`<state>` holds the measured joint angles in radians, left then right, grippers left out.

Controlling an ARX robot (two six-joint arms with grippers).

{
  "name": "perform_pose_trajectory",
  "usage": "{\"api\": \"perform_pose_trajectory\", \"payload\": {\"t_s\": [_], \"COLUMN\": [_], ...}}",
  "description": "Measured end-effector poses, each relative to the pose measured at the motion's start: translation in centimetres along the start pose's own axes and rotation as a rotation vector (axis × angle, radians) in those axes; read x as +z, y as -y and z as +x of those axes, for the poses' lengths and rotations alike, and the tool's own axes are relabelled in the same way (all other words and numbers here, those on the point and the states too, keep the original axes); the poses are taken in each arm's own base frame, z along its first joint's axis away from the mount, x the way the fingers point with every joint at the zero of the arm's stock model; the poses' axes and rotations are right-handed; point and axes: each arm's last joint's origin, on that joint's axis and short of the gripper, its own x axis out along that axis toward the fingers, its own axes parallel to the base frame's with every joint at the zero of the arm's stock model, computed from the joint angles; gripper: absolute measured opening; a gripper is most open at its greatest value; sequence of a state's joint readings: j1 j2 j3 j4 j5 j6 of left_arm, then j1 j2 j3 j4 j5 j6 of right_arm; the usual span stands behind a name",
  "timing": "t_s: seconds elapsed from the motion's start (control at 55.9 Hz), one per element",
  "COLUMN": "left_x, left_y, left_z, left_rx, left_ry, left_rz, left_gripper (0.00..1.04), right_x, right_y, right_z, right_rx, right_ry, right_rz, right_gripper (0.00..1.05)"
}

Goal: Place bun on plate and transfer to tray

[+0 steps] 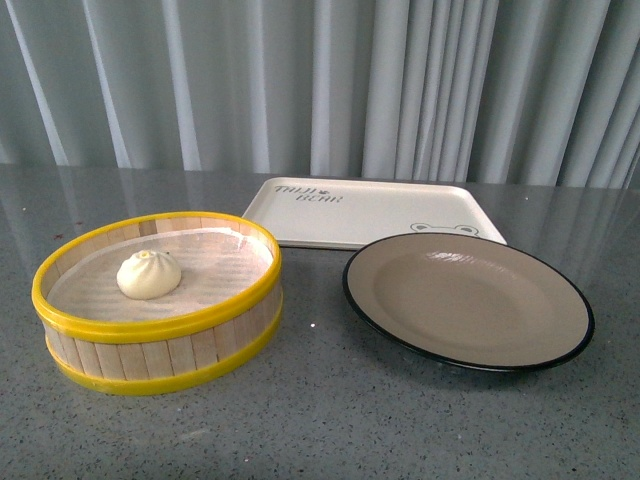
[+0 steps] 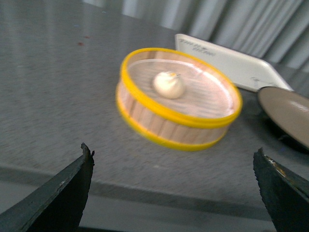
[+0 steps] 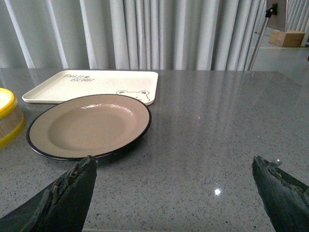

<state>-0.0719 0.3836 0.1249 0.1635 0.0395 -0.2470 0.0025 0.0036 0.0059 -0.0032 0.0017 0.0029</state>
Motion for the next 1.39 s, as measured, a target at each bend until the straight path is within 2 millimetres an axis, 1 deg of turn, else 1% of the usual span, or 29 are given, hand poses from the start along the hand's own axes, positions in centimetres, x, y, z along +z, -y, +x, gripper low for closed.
{"api": "perform_pose_trajectory", "payload": {"t_s": [0.054,0.107,0.143,0.197,0.215,0.268,0.393,0.483,0.572,0.697,0.841,1.055,1.395], "left_x": [1.2,2.9,4.2,5.0,5.2,5.2,4.6,3.6,2.7,2.3,2.3,1.9,1.1], "left_y": [0.6,1.3,1.9,2.5,2.7,3.1,3.6,3.9,4.5,5.2,5.3,4.7,4.4], "left_z": [1.1,2.6,4.2,6.2,7.1,9.5,14.1,16.3,18.4,21.1,22.8,24.4,25.8], "left_rx": [-0.064,-0.128,-0.166,-0.181,-0.186,-0.201,-0.207,-0.203,-0.192,-0.139,-0.115,-0.061,-0.018], "left_ry": [0.017,0.050,0.072,0.077,0.068,0.029,-0.010,-0.042,-0.093,-0.159,-0.192,-0.280,-0.320], "left_rz": [-0.004,0.016,0.047,0.080,0.094,0.125,0.239,0.329,0.426,0.481,0.492,0.480,0.435], "left_gripper": [0.98,0.98,0.98,0.98,0.98,0.98,0.98,0.98,0.98,0.98,0.98,0.98,0.98], "right_x": [0.0,0.0,0.0,0.0,0.0,0.0,0.0,0.0,0.0,0.0,0.0,0.0,0.0], "right_y": [0.0,0.0,0.0,0.0,0.0,0.0,0.0,0.0,0.0,0.0,0.0,0.0,0.0], "right_z": [0.0,0.0,0.0,0.0,0.0,0.0,0.0,0.0,0.0,0.0,0.0,0.0,0.0], "right_rx": [0.000,0.000,0.000,0.000,0.000,0.000,0.000,0.000,0.000,0.000,0.000,0.000,0.000], "right_ry": [0.000,0.000,0.000,0.000,0.000,0.000,0.000,0.000,0.000,0.000,0.000,0.000,0.000], "right_rz": [0.000,0.000,0.000,0.000,0.000,0.000,0.000,0.000,0.000,0.000,0.000,0.000,0.000], "right_gripper": [0.96,0.96,0.96,0.96,0.96,0.96,0.96,0.96,0.96,0.96,0.96,0.96,0.96]}}
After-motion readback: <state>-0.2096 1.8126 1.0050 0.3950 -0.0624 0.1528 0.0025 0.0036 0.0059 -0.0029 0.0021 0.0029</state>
